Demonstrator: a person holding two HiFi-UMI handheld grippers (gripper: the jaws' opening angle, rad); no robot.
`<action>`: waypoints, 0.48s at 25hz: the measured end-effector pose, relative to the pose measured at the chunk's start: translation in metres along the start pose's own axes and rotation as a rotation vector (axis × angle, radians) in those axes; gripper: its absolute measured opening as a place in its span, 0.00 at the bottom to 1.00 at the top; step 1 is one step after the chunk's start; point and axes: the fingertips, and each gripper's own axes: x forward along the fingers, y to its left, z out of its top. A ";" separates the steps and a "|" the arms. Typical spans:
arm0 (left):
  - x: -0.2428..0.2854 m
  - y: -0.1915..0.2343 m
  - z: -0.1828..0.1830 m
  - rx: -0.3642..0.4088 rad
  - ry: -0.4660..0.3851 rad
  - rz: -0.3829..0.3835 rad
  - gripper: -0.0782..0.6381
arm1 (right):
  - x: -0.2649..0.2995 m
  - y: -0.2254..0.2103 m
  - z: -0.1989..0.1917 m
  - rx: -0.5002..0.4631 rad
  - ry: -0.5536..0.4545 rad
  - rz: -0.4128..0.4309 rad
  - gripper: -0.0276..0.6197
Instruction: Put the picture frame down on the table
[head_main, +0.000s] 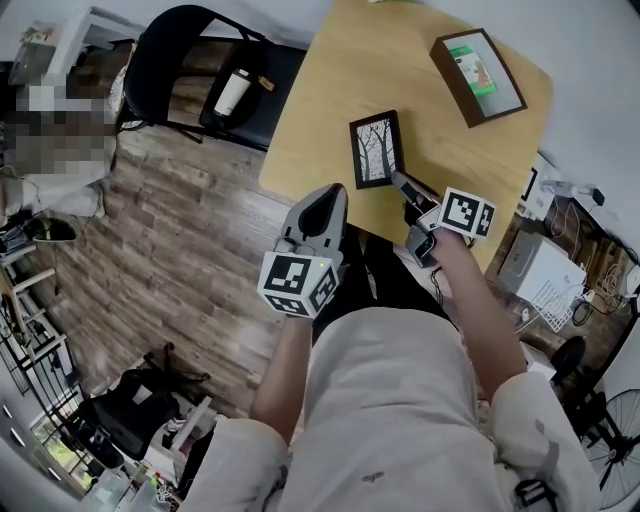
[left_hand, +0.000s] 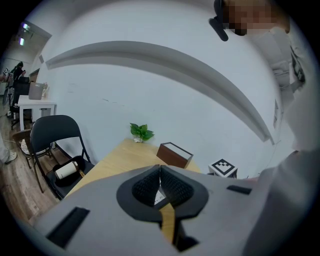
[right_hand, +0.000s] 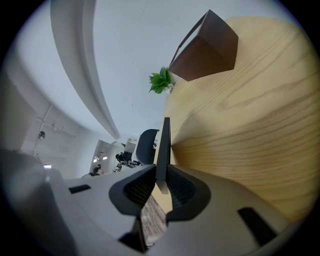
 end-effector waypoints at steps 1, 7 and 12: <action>0.000 0.000 -0.001 -0.001 0.001 0.000 0.12 | 0.000 -0.001 0.000 -0.001 0.001 -0.002 0.15; 0.001 -0.001 -0.005 -0.001 0.009 -0.003 0.12 | 0.001 -0.008 -0.002 -0.056 0.008 -0.049 0.14; 0.001 -0.002 -0.003 -0.012 0.005 -0.007 0.12 | 0.003 -0.013 -0.003 -0.115 0.021 -0.094 0.14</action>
